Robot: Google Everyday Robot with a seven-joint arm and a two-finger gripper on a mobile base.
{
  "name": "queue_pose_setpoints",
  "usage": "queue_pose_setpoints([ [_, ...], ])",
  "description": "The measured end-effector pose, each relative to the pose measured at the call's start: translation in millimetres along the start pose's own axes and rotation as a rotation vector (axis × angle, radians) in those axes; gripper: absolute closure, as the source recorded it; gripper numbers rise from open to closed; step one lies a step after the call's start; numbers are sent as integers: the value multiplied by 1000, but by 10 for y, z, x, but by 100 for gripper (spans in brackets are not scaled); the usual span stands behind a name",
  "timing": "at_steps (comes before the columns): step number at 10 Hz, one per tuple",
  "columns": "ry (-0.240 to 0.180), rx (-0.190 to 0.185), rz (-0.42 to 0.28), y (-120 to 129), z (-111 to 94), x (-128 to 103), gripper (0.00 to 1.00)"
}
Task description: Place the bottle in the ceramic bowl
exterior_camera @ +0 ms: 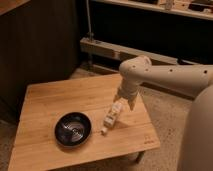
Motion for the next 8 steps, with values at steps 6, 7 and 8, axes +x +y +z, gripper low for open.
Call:
queue_pose_setpoints([
  [6, 234, -268, 45, -192, 335, -583, 35],
  [7, 239, -258, 27, -100, 331, -594, 35],
  [8, 247, -234, 15, -11, 366, -588, 35],
])
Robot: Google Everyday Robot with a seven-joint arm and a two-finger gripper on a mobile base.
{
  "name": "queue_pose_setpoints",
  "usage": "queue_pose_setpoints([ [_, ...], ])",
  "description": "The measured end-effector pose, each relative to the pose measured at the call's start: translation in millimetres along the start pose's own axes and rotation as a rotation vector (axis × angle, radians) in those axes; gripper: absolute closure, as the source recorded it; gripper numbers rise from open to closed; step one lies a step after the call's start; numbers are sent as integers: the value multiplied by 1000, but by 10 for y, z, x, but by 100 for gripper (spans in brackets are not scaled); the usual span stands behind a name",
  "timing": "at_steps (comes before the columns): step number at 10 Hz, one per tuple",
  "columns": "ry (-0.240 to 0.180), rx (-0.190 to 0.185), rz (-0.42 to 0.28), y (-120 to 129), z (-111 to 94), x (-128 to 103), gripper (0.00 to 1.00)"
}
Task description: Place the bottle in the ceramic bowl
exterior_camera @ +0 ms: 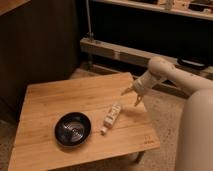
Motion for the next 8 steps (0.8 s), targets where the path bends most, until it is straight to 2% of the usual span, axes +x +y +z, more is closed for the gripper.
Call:
queue_pose_setpoints([
  [3, 36, 86, -15, 197, 184, -61, 35],
  [6, 84, 142, -20, 229, 484, -111, 35],
  [8, 113, 162, -19, 215, 654, -99, 35],
])
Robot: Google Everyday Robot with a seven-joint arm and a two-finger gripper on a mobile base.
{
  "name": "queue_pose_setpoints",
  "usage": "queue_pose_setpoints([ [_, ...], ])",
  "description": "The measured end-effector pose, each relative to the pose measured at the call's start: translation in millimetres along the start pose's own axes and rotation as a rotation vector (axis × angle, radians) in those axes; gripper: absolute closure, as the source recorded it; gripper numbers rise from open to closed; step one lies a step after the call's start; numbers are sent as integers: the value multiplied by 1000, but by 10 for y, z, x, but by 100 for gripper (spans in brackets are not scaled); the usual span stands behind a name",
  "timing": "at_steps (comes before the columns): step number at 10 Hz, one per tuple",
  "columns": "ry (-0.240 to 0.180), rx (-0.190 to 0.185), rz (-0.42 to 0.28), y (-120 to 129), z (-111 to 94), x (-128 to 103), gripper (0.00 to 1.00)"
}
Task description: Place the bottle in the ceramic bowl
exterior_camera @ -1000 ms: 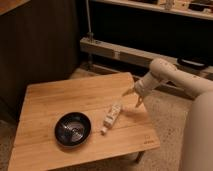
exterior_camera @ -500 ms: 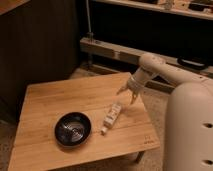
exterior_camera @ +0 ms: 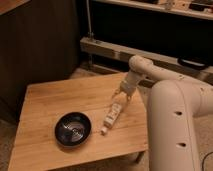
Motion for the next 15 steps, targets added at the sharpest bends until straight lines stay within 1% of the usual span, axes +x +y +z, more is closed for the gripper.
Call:
queue_pose_setpoints([
  [2, 20, 34, 1, 4, 135, 76, 35],
  [5, 36, 144, -9, 20, 307, 362, 35],
  [6, 36, 168, -10, 5, 337, 405, 35],
  [7, 42, 187, -10, 4, 404, 452, 35],
  [8, 56, 198, -9, -17, 546, 493, 35],
  [10, 74, 207, 2, -83, 771, 531, 35],
  [11, 83, 203, 8, -119, 849, 558, 38],
  [12, 88, 178, 18, -133, 882, 578, 47],
  [15, 87, 186, 11, -143, 846, 570, 78],
])
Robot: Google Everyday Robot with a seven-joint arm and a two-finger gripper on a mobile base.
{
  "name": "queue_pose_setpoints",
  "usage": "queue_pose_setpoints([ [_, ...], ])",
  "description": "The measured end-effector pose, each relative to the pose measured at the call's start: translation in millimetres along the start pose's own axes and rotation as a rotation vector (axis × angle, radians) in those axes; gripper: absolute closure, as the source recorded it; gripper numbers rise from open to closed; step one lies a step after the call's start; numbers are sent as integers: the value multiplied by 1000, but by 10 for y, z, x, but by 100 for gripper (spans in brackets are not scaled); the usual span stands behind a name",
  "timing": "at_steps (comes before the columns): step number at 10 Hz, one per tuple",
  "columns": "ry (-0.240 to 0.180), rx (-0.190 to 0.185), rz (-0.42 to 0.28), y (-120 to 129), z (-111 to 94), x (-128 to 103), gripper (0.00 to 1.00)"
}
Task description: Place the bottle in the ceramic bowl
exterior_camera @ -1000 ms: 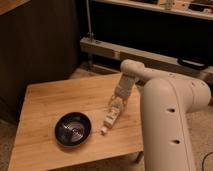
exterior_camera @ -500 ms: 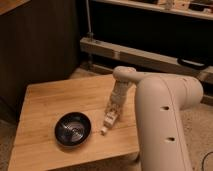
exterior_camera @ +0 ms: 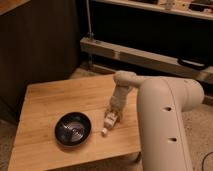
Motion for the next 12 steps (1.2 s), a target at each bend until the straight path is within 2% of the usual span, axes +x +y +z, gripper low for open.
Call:
queue_pose_setpoints([
  [2, -6, 4, -4, -9, -11, 2, 96],
  [3, -34, 16, -18, 47, -82, 58, 100],
  [5, -76, 44, -49, 189, -275, 251, 100],
  [8, -164, 88, -118, 450, -836, 687, 100],
  [10, -214, 111, -202, 777, -1143, 1001, 100],
  [12, -248, 121, -302, 1210, -1252, 1283, 100],
])
